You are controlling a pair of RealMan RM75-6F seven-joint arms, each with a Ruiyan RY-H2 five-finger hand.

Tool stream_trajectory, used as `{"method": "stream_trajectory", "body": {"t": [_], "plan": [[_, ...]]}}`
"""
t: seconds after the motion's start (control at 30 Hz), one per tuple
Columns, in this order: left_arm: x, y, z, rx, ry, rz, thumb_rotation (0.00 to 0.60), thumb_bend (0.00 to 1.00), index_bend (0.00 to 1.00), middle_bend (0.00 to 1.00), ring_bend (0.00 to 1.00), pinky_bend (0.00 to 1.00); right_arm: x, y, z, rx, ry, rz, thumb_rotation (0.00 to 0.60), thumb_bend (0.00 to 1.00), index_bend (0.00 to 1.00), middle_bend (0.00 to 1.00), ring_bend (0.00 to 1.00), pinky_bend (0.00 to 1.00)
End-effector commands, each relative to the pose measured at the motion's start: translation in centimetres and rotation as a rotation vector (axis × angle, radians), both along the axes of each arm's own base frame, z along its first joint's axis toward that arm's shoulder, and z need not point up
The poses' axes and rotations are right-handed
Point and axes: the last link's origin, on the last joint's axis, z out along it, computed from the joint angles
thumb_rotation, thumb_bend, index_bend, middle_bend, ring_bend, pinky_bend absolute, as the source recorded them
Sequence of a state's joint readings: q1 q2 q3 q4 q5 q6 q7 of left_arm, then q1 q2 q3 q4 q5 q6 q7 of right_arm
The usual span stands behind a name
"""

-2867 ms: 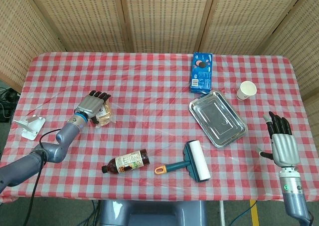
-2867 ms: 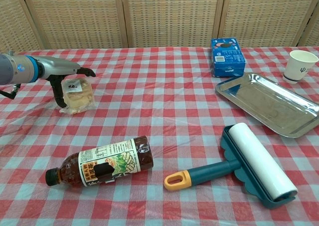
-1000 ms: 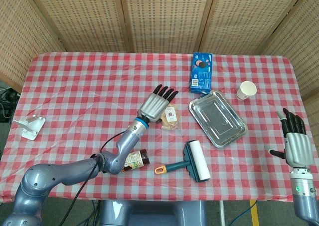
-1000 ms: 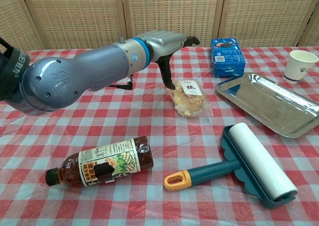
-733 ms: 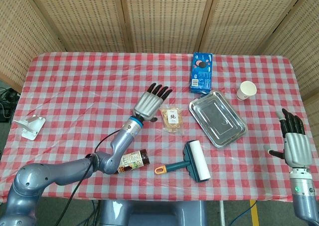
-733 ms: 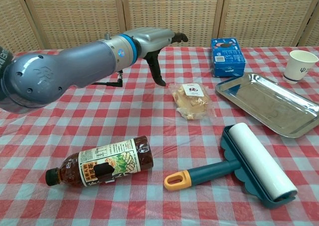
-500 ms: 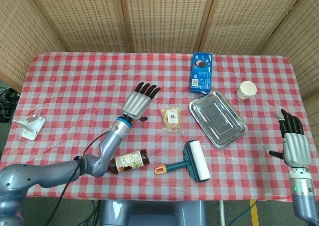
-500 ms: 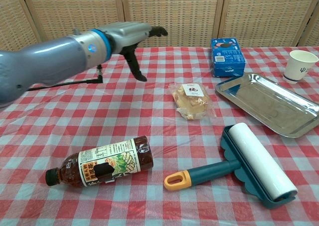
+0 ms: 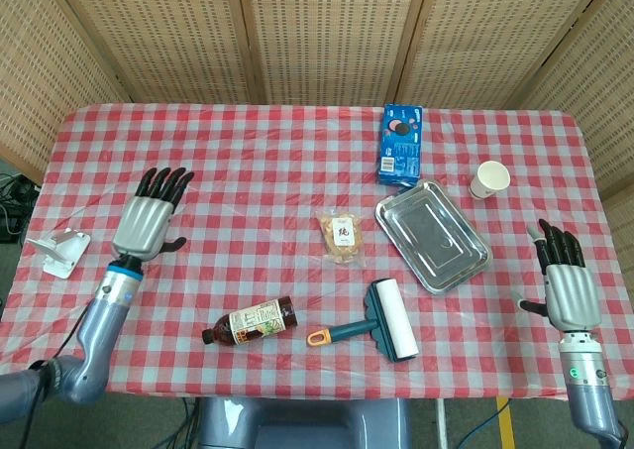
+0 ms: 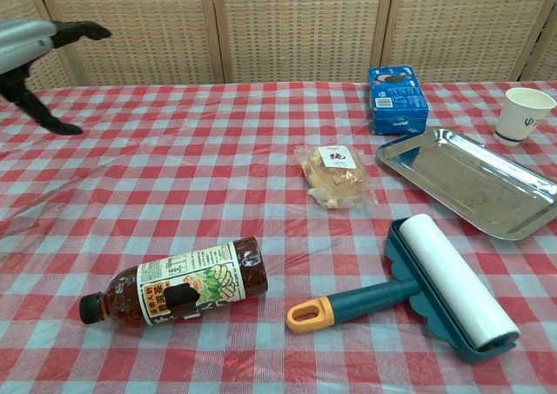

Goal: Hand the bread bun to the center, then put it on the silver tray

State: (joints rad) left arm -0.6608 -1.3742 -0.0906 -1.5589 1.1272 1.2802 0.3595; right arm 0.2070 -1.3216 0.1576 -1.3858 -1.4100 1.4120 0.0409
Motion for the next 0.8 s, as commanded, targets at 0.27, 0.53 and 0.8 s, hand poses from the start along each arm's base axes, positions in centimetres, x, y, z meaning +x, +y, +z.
{"method": "stream_trajectory", "body": {"t": [0.27, 0.53, 0.8], "plan": [[-6.3, -8.9, 1.5, 0.038, -0.071, 0.088, 0.6, 0.16, 0.0, 0.0, 0.0, 0.0, 0.5, 0.1, -0.6, 0.004, 0.021, 0.012, 0.6, 0.1, 0.06, 0.0, 0.0, 0.0], [-7.7, -9.8, 2.9, 0.076, -0.122, 0.107, 0.6, 0.16, 0.0, 0.0, 0.0, 0.0, 3.0, -0.1, -2.5, 0.029, 0.027, 0.073, 0.6, 0.1, 0.06, 0.0, 0.0, 0.0], [-8.2, -9.5, 3.4, 0.051, -0.15, 0.12, 0.6, 0.16, 0.0, 0.0, 0.0, 0.0, 12.6, -5.3, -4.8, 0.136, 0.046, 0.244, 0.6, 0.1, 0.06, 0.0, 0.0, 0.0]]}}
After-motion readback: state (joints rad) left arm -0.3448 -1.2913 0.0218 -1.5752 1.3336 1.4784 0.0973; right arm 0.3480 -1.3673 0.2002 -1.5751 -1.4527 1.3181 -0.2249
